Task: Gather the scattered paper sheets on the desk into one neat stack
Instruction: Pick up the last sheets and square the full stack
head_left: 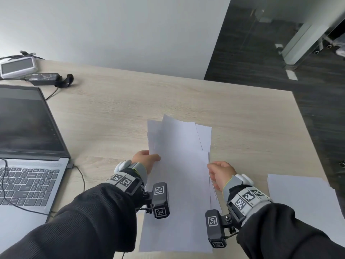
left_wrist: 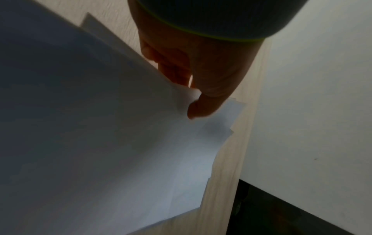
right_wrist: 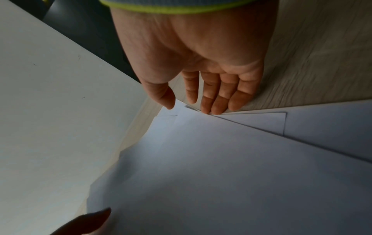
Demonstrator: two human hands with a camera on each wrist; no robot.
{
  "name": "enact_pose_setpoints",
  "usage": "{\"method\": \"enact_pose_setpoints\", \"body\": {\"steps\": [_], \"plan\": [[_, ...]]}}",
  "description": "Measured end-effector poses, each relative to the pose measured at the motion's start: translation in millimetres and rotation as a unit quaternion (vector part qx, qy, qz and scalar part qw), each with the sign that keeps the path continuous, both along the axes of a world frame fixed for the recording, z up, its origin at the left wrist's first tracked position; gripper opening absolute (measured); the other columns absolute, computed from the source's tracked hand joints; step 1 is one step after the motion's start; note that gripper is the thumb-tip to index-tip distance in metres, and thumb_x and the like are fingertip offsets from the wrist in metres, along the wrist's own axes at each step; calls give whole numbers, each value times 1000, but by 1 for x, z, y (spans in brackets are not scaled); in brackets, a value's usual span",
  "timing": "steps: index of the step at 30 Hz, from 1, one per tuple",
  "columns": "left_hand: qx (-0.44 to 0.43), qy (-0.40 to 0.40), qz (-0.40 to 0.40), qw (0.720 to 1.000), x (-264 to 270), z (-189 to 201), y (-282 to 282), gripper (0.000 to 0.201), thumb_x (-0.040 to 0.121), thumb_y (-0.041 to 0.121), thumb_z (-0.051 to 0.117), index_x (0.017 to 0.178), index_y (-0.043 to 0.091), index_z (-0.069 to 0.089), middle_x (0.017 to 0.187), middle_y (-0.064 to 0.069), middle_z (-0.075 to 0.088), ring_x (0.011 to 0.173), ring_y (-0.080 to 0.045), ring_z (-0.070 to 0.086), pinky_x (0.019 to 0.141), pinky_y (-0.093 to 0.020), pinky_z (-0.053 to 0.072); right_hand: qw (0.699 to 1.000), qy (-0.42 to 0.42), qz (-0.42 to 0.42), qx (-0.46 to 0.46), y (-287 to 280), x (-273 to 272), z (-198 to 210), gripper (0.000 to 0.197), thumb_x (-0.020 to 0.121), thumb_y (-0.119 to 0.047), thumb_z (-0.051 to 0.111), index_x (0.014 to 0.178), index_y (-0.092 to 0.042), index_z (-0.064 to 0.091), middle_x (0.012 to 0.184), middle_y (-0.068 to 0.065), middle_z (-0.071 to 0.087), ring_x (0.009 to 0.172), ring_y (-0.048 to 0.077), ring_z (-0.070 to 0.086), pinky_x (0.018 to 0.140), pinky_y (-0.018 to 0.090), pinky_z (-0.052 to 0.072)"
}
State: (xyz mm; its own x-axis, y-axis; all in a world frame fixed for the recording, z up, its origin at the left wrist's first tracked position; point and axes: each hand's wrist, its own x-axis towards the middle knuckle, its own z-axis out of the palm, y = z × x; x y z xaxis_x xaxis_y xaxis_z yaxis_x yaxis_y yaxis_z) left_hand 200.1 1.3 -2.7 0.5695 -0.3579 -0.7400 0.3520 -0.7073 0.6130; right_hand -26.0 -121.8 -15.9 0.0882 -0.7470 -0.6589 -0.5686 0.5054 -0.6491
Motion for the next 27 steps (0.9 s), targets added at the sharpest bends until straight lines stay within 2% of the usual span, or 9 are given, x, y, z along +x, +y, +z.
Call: {"method": "enact_pose_setpoints", "body": {"steps": [2,5,12,15,18,20,23,25,27], "plan": [[-28,9,-27,999,-2,1,3,25,85,14,75,109,8,71,93,-8,76,86,-30,72,89,-45,59,1000,-5,14,-2,2,-1,-4,24,76,-33,66,98,-25,64,78,0,62,74,19,58,74,37,51],[-34,-33,-104,993,-8,1,7,19,87,15,72,105,16,67,88,1,73,81,-22,71,75,-32,56,998,-11,60,-8,7,-1,-7,24,83,-33,65,107,-31,63,91,-6,62,92,16,60,91,41,51],[-48,-59,-90,993,-12,4,18,11,85,11,72,90,18,66,83,-4,73,81,-28,72,83,-40,60,996,-37,80,-25,11,-3,6,33,88,-25,65,121,-25,62,115,-6,64,107,13,60,100,40,49],[-102,-52,-91,989,-8,15,23,9,84,13,77,92,17,74,78,-2,77,74,-24,75,77,-39,62,995,-73,56,-29,4,-10,11,52,86,-23,70,135,-25,51,129,-4,56,117,15,55,103,39,44],[-177,-27,-76,981,-4,36,26,8,83,6,79,91,8,77,83,-13,78,81,-34,76,81,-49,62,986,-152,61,-14,-2,-15,18,66,86,-21,73,141,-33,38,126,-1,57,116,17,57,98,35,42],[-227,-22,-69,971,0,54,26,5,80,6,82,84,7,79,88,-17,77,86,-40,75,85,-52,60,975,-210,67,6,-7,-15,25,67,84,-19,76,138,-36,40,115,3,65,102,19,63,90,35,45],[-303,-43,-75,949,4,82,23,12,70,17,89,81,18,83,91,-14,78,87,-35,75,88,-50,59,960,-261,95,-28,-13,-9,43,63,64,-29,88,120,-20,60,100,12,73,93,26,69,88,44,50],[-348,-64,-63,933,6,98,20,12,69,21,85,80,25,83,90,-8,79,86,-29,76,85,-44,59,950,-280,102,-89,-16,-5,57,24,68,-15,86,84,-11,68,77,3,74,74,12,69,74,27,54],[-393,-87,-61,913,6,113,18,12,68,26,85,79,30,83,88,-1,79,84,-22,75,80,-36,59,940,-297,98,-138,-19,-2,71,22,75,-5,81,61,-13,65,62,-6,67,60,5,61,63,15,48]]}}
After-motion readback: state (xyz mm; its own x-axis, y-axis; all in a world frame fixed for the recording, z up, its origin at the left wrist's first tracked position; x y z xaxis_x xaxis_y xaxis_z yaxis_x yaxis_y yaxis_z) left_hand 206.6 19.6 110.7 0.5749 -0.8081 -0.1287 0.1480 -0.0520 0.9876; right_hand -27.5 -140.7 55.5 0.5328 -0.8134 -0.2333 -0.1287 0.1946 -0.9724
